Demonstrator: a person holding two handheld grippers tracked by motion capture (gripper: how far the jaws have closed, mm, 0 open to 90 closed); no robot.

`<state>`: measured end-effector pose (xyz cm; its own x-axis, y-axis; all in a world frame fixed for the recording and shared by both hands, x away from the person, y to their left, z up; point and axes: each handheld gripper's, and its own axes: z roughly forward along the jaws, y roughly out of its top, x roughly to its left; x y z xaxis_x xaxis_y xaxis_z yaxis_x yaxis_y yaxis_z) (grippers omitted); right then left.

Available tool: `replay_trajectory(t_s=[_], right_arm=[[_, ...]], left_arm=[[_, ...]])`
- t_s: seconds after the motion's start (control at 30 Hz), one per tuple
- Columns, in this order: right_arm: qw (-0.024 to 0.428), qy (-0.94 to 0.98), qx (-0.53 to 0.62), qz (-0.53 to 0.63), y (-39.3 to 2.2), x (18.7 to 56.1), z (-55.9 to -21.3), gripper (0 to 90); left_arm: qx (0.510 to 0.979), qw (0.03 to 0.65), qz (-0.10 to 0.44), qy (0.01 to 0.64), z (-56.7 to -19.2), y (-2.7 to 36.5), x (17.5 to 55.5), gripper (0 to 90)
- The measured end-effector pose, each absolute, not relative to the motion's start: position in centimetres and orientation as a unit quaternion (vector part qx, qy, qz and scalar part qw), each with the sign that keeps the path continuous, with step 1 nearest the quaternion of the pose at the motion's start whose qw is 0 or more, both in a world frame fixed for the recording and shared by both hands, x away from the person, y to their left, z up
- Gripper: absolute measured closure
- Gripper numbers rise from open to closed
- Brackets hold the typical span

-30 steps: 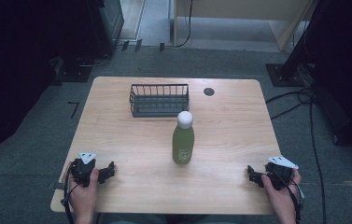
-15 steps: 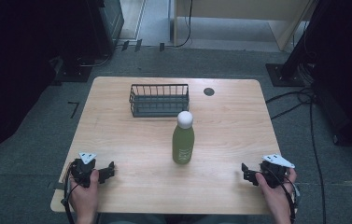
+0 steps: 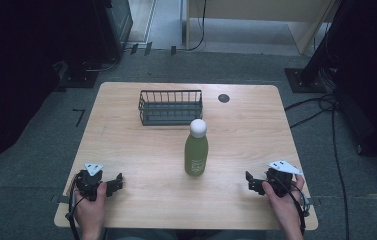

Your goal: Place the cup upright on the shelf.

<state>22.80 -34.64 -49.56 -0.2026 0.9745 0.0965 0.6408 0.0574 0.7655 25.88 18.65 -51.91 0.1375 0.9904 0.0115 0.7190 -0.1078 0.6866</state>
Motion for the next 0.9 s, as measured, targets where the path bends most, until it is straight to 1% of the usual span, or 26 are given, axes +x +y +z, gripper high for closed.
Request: replay_trajectory(t_s=[0.9], right_arm=[[0.208,0.723,0.525,0.397,-28.0,23.4,-48.2,0.0]], left_arm=[[0.702,0.275,0.247,0.609,-51.9,18.6,25.9,0.0]])
